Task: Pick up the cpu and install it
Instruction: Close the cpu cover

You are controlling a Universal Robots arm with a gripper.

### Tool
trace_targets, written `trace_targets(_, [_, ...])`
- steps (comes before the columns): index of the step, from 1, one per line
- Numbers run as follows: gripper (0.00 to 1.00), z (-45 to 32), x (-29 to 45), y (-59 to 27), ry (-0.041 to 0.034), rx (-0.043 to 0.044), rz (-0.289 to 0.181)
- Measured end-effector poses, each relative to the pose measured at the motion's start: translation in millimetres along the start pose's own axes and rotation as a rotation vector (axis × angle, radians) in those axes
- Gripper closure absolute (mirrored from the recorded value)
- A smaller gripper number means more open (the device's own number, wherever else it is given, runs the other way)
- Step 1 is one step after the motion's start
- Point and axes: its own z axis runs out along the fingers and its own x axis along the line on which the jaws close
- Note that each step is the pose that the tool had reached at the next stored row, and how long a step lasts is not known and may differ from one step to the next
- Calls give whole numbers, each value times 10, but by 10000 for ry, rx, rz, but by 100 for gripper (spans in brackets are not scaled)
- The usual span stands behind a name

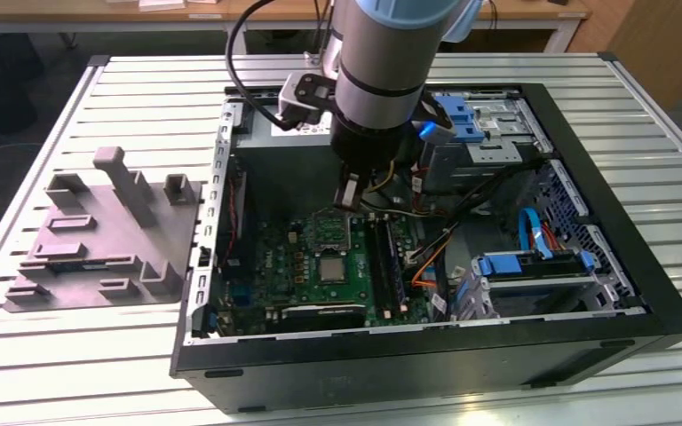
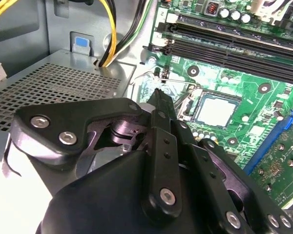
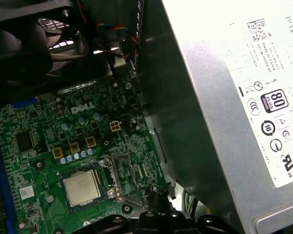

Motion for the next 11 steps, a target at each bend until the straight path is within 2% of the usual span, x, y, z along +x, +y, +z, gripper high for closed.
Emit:
trace_targets(2, [89,-1,5,-1,58,20,5])
trace_targets(7, [89,-2,16,-2,259,90,23])
trace_targets(11, [89,-4,36,-4,295,103,27])
